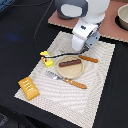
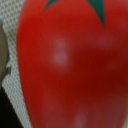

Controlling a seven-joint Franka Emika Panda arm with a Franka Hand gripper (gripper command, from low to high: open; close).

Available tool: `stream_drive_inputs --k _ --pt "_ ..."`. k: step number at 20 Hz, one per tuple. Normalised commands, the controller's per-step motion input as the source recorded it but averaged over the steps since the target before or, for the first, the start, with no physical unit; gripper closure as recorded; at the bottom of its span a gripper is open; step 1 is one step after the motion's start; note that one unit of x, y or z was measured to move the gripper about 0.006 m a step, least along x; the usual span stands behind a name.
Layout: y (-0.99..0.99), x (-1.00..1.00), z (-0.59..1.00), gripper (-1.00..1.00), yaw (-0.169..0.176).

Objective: Interact with the objects in diverse but meaningful ways.

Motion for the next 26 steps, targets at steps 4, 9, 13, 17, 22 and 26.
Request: stream_drive_inputs --k 4,9,13,17,22,26 --pt "0.20 0.00 -0.37 1.00 0.000" --pt "0.14 0.00 -0.28 1.00 0.005" --pt "0.16 -0.23 0.80 1.00 0.015" --pt "0.10 -0.37 1.00 1.00 0.016" --pt "0.09 -0.54 1.00 1.00 0.024" --pt "0.13 -0.57 1.00 1.00 0.038"
